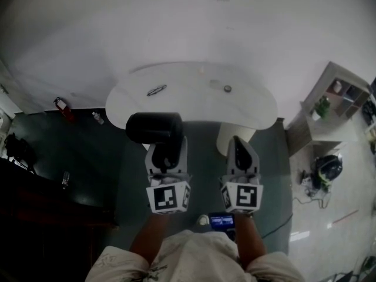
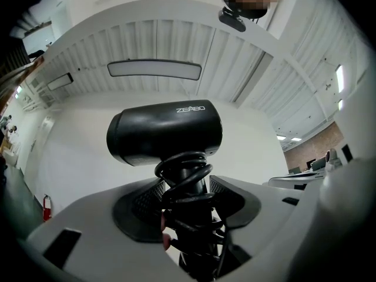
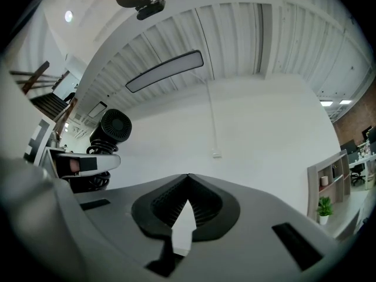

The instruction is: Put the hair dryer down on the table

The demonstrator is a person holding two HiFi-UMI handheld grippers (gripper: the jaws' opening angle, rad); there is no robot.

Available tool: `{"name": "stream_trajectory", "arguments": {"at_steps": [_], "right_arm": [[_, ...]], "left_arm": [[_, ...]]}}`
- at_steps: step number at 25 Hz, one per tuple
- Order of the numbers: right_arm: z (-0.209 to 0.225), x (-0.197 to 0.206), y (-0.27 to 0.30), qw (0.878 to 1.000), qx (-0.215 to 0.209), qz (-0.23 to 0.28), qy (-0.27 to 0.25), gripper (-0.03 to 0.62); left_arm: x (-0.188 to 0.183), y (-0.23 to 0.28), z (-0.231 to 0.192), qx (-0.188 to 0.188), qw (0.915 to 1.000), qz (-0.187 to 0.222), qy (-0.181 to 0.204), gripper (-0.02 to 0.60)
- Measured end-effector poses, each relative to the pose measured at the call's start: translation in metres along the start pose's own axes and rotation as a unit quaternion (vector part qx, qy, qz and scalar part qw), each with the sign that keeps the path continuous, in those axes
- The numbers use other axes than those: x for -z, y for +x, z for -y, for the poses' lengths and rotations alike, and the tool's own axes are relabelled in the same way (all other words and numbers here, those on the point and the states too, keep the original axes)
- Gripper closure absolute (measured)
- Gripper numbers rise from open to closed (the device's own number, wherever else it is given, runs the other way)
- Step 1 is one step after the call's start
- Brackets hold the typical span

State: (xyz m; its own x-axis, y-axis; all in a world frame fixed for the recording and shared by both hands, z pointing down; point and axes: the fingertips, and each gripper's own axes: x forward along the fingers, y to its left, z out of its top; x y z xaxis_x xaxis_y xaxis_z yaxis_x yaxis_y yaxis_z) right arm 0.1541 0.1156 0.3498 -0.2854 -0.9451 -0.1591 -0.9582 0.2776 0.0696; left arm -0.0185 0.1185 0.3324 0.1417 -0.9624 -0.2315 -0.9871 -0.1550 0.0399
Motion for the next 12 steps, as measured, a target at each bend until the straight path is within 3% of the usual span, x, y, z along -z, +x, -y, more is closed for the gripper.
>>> {"name": "stream_trajectory", "arguments": {"at_steps": [7, 12], "right_arm": [[0.032, 0.007, 0.037, 1.000, -0.017, 0.014, 0.003, 0.597], [0.039, 0.024, 0.060, 1.000, -0.019, -0.006, 0.019, 0.597]], "left_arm": [[0.016, 0.043, 0.013, -0.016, 0.9999, -0.004, 0.001, 0.345], [0.028, 0.067, 0.009, -0.021, 0.9997, -0.011, 0.000, 0.344]]}}
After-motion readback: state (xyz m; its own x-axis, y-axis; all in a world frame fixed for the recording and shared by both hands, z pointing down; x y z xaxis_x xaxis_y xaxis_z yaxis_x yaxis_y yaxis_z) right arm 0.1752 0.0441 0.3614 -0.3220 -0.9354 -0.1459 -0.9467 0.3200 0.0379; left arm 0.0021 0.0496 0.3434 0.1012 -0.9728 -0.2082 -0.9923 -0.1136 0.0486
